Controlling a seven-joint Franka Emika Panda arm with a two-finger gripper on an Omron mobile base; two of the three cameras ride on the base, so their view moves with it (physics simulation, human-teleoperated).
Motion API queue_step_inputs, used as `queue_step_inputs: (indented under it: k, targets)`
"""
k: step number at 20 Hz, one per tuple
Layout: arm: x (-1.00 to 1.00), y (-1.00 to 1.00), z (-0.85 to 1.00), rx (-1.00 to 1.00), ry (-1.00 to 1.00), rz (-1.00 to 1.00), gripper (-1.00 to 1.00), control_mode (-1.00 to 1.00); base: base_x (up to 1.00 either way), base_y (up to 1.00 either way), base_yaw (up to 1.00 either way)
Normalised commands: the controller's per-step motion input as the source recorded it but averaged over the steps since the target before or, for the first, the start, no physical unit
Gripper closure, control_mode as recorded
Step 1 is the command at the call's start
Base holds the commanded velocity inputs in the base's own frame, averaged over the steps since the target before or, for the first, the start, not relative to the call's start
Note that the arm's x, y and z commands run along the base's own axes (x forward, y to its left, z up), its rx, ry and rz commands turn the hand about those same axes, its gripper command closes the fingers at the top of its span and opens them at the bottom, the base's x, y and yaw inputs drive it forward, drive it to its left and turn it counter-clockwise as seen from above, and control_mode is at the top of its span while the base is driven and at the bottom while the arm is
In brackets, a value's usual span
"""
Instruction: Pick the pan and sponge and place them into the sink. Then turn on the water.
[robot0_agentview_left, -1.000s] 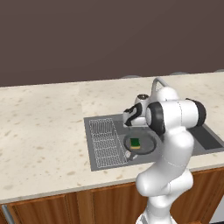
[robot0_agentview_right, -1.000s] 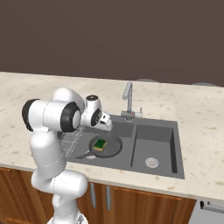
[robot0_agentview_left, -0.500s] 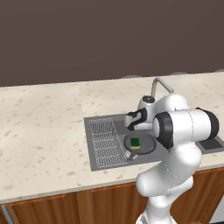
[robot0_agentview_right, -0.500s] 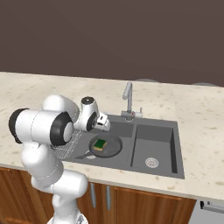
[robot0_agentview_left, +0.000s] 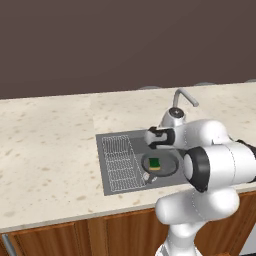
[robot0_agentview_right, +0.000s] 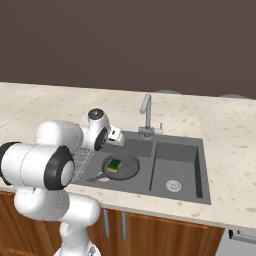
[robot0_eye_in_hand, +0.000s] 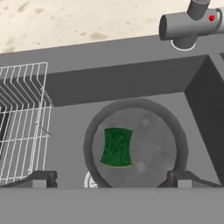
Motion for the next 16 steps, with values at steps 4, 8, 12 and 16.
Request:
queue_step_inputs:
  k: [4,8,12,16]
  targets:
    - [-0.17,-0.01,0.35,0.01,-0.08,0.0,-1.0,-1.0,0.0,0.0,0.0]
    - [-0.16,-0.06,0.27,0.03,-0.1,0.0,-1.0,-1.0,0.0,0.0,0.0]
    - [-0.18,-0.03,0.27,0.03,-0.13,0.0,-1.0,-1.0,0.0,0.0,0.0]
    - [-0.19,-0.01,0.24,0.0,-0.18,0.0,-1.0,-1.0,0.0,0.0,0.0]
